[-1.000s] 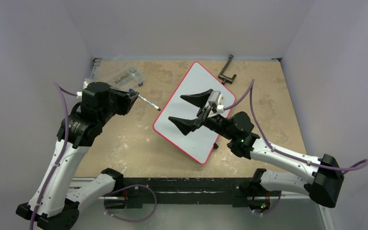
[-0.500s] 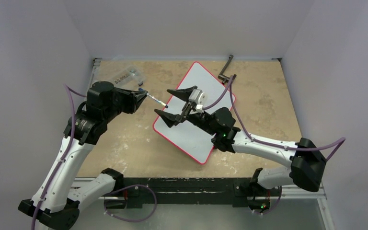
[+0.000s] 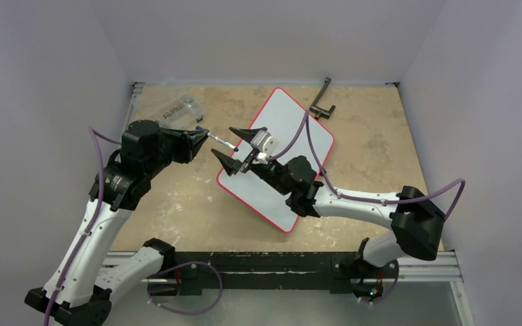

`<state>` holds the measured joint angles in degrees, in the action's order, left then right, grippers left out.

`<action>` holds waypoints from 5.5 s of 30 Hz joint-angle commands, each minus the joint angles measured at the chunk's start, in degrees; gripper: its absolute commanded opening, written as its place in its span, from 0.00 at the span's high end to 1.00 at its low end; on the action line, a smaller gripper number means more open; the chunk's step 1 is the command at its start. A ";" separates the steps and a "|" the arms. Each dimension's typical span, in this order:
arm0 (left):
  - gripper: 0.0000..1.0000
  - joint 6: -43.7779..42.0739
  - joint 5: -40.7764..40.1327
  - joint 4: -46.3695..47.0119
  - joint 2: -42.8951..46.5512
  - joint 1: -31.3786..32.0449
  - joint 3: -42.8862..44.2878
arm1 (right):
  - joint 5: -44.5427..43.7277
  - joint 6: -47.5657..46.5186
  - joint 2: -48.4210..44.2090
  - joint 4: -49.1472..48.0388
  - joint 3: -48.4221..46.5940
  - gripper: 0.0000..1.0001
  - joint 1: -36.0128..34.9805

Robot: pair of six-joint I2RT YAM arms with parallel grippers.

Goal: Write a sentence on the whiteboard
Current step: Pass from the left arm to the right, then open the pen cap from the whiteboard marker.

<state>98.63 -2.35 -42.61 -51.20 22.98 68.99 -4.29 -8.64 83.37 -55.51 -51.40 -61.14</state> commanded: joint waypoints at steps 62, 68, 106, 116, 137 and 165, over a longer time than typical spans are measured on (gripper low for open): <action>1.00 -4.33 1.15 7.04 2.97 -0.22 -1.40 | -4.17 -0.10 6.84 -4.13 -9.24 0.75 -1.70; 1.00 -5.18 1.69 6.93 2.51 -0.21 -0.99 | -3.15 0.70 7.12 -3.58 -9.58 1.00 -1.74; 0.47 -11.27 2.08 12.58 2.23 -0.22 -2.20 | 1.25 3.56 -1.59 -3.49 -2.47 1.00 -1.70; 0.57 -10.57 2.09 11.96 2.76 -0.22 -2.60 | 0.65 2.98 0.75 -3.66 -3.23 1.00 -1.70; 1.00 -7.46 -0.37 11.99 6.11 -0.22 -7.20 | -0.42 9.84 0.40 -8.45 0.61 1.00 -1.70; 1.00 3.36 -16.34 11.38 10.48 -0.22 -11.83 | 1.25 23.07 -1.57 -18.74 9.35 1.00 -1.81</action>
<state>98.48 -2.81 -35.20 -42.06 24.75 56.55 -3.44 11.64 84.73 -68.31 -43.97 -62.85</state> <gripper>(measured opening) 0.105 0.093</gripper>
